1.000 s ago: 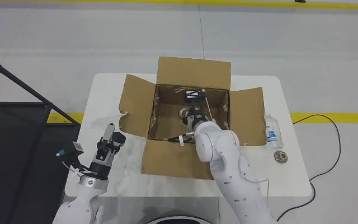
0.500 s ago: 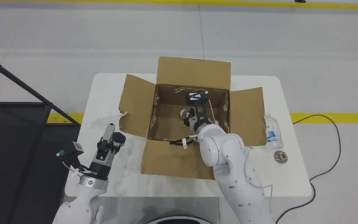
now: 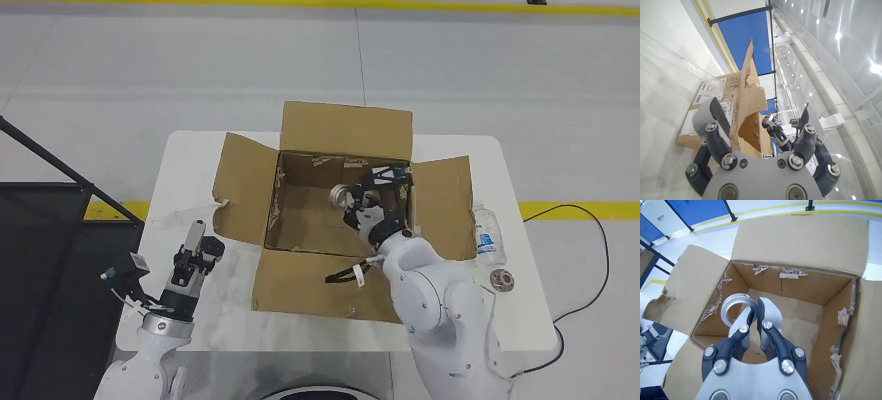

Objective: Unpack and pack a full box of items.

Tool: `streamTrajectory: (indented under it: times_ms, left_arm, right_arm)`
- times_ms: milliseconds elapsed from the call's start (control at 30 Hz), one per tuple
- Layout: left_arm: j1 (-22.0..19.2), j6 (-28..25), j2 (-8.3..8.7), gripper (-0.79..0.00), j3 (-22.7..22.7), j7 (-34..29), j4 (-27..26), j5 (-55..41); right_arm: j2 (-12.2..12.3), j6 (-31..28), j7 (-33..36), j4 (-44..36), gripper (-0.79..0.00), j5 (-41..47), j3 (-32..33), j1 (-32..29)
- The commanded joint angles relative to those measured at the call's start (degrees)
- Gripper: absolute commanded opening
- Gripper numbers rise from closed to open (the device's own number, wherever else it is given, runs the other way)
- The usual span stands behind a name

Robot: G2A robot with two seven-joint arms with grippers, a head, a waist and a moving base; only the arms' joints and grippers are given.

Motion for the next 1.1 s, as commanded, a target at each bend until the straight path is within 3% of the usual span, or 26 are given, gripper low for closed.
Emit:
streamTrajectory:
  times_ms: [0,167,433,767,933,1067]
  left_arm:
    - [0.00,0.00,0.00,0.000,0.00,0.00,0.00,0.00]
    - [0.00,0.00,0.00,0.000,0.00,0.00,0.00,0.00]
    - [0.00,0.00,0.00,0.000,0.00,0.00,0.00,0.00]
    - [0.00,0.00,0.00,0.000,0.00,0.00,0.00,0.00]
    - [0.00,0.00,0.00,0.000,0.00,0.00,0.00,0.00]
    - [0.00,0.00,0.00,0.000,0.00,0.00,0.00,0.00]
  right_arm:
    - [0.35,-0.15,0.02,-4.78,-0.785,-1.03,1.35,-2.89]
    - [1.18,1.64,-0.66,-16.32,-0.785,-5.07,5.22,-11.93]
    - [1.62,8.09,-9.66,-16.33,-0.785,-4.51,14.85,-21.32]
    - [1.92,9.39,-14.90,-16.33,-0.785,6.49,27.48,-33.31]
    - [2.23,8.84,-12.62,-16.33,-0.785,5.92,29.65,-35.54]
    - [2.77,8.00,-5.01,-16.33,-0.785,-0.92,28.99,-34.66]
